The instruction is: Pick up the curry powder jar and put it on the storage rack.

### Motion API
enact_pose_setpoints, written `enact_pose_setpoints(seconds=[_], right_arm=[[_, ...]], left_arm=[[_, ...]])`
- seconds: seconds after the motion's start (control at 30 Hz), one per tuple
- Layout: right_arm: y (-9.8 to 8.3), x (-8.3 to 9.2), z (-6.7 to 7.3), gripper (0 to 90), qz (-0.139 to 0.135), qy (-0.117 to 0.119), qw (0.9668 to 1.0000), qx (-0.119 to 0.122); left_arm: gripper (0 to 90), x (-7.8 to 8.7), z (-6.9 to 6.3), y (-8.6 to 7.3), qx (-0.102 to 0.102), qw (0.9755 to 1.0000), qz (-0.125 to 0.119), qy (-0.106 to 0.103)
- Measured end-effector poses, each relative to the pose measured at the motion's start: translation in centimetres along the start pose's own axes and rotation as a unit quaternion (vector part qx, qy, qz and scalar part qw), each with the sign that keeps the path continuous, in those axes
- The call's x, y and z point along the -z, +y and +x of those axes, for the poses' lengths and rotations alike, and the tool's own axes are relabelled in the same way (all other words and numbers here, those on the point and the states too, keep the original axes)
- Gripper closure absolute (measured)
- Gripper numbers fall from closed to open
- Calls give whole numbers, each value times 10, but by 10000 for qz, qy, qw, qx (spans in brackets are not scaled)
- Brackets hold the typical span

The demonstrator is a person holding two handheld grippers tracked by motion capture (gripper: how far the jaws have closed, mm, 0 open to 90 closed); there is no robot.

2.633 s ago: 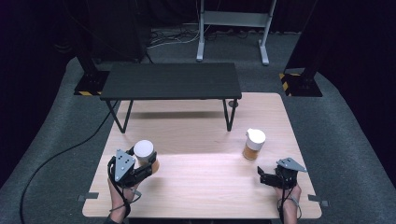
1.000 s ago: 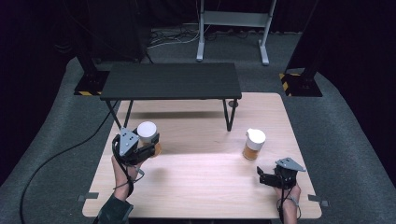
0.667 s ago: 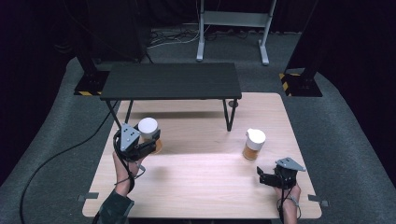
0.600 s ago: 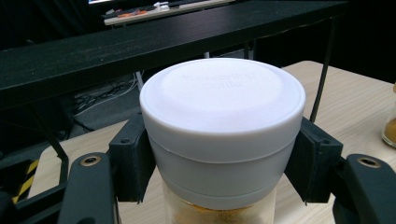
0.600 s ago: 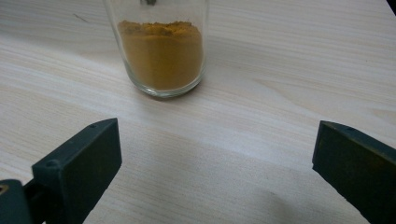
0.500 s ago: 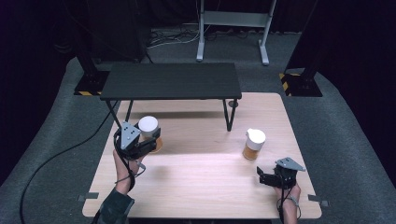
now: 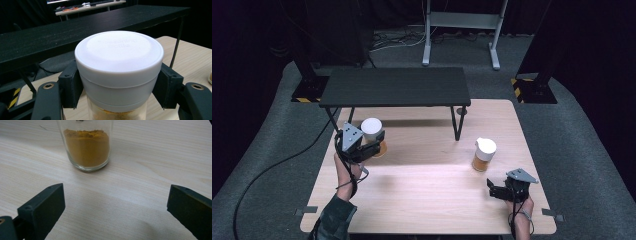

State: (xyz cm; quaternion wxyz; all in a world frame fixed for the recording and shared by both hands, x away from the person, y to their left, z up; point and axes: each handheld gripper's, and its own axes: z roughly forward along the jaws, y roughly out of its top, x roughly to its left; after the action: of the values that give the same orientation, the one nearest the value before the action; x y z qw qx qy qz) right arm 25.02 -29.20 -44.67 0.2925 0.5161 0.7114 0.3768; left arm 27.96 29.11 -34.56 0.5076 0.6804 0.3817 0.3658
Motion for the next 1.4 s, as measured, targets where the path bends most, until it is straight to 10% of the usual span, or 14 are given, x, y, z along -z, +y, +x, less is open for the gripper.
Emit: enact_pose_setpoints(seconds=[1.4], right_arm=[[1,-1,-2,11,35,52,10000,-18]], left_arm=[[332,-18,8,49,-247,9991,-174,-289]])
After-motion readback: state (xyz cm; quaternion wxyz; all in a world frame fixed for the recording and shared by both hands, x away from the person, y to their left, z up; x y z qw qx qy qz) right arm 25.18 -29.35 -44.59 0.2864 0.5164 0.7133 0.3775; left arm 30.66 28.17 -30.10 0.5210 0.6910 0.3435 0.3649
